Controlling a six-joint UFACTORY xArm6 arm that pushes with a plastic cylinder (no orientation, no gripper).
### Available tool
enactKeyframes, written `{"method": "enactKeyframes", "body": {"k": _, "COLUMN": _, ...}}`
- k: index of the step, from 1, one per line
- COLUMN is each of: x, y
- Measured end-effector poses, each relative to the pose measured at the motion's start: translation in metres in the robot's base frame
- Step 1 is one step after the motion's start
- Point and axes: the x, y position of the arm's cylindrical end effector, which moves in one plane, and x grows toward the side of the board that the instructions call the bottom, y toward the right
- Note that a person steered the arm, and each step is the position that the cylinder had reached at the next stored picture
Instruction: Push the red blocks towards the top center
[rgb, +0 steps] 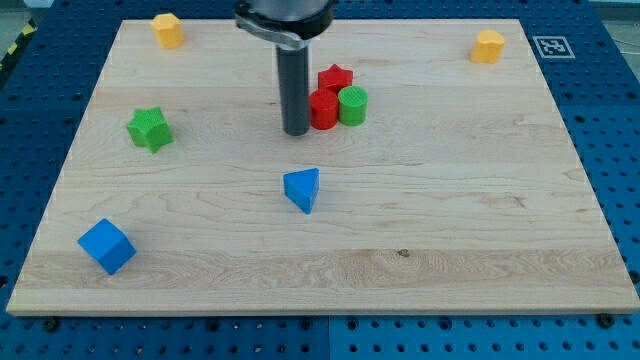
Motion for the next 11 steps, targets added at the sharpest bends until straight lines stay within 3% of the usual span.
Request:
{"method": "enactKeyframes", "body": {"k": 3, "x": 0.012, "y": 0.052}}
{"method": "enactKeyframes", "body": {"k": 9, "x": -0.007, "y": 0.035}}
{"method": "enactKeyframes", "body": {"k": 11, "x": 0.007, "y": -0.050}}
